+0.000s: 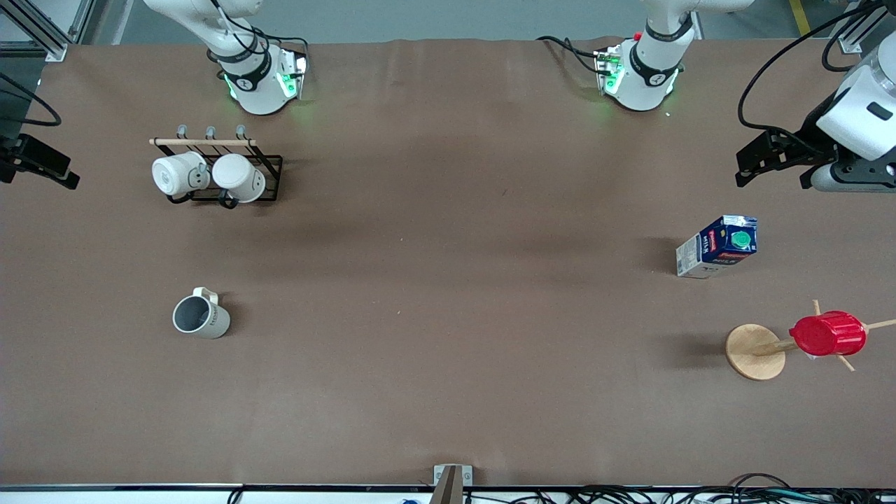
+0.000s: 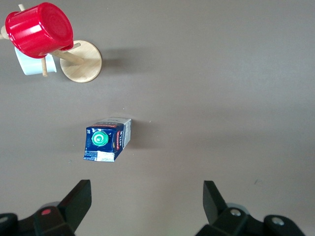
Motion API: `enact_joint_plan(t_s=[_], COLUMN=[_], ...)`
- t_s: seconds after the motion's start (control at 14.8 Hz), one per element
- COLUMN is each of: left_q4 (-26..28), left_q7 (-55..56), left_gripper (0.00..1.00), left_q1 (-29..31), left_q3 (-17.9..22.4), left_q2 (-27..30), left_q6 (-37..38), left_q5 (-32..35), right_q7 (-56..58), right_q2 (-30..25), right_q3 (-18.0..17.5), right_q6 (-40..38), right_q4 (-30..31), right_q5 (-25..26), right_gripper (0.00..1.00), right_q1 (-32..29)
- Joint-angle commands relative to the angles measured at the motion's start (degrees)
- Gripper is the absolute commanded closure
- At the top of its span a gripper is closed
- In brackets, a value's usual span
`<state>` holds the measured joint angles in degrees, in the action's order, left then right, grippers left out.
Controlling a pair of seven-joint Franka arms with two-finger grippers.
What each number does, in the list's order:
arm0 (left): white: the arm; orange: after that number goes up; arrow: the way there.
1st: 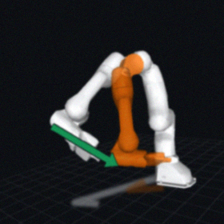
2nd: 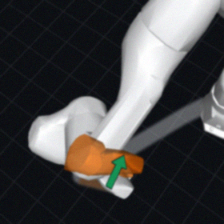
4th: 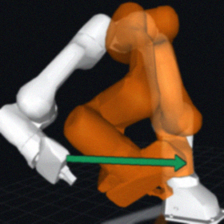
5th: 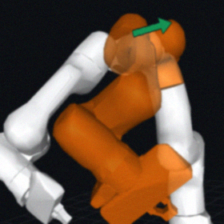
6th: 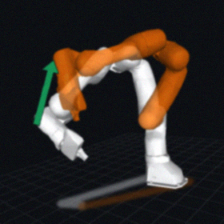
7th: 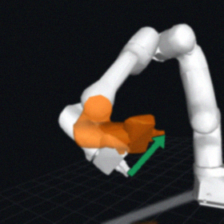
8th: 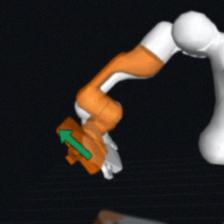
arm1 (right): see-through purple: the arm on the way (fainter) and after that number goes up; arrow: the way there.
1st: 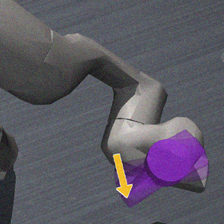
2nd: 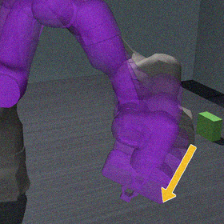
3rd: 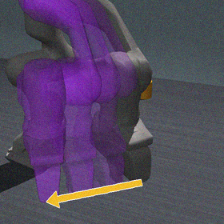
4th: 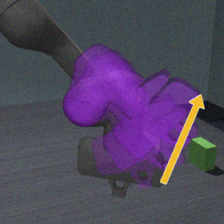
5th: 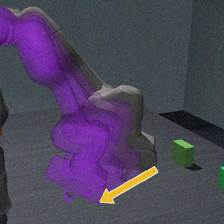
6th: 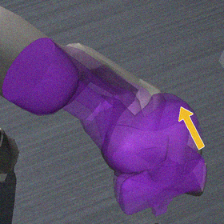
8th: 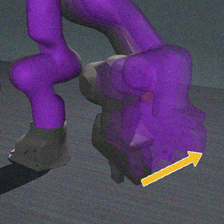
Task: Place cup and milk on table
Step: 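Reach the right gripper to the white mug while the left gripper reaches the milk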
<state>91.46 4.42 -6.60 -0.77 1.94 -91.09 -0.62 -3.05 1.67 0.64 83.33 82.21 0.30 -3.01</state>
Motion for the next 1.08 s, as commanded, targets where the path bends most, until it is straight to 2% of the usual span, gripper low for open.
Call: enact_joint_plan(t_s=[0.0,0.47,0.61,0.81,1.01], left_q4=[-1.11,-0.75,-0.67,-0.58,0.3], left_q7=[-0.81,-0.82,-0.9,-1.25,-3.44], left_gripper=[0.0,0.0,0.0,0.0,0.0], left_q1=[0.36,0.53,1.67,2.99,4.57], left_q3=[-0.29,-0.29,-0.11,-0.11,-0.02], left_q2=[-0.44,-0.88,-1.76,-4.38,-7.47], left_q6=[0.74,0.48,-0.05,-1.98,-3.82], left_q5=[0.71,2.21,2.21,2.21,2.56], right_q7=[0.15,0.67,3.3,9.8,10.69], right_q2=[-0.53,-0.36,2.09,8.41,12.73], right_q3=[-0.28,-0.28,0.59,2.6,2.97], right_q6=[-0.18,-0.1,1.65,9.27,20.0], right_q4=[0.67,0.67,0.59,2.07,7.51], right_q5=[-0.13,-0.22,-0.13,-0.13,-0.04], right_gripper=[0.0,0.0,0.0,0.0,0.0], right_q1=[-0.42,-0.5,-0.5,-0.59,-0.59])
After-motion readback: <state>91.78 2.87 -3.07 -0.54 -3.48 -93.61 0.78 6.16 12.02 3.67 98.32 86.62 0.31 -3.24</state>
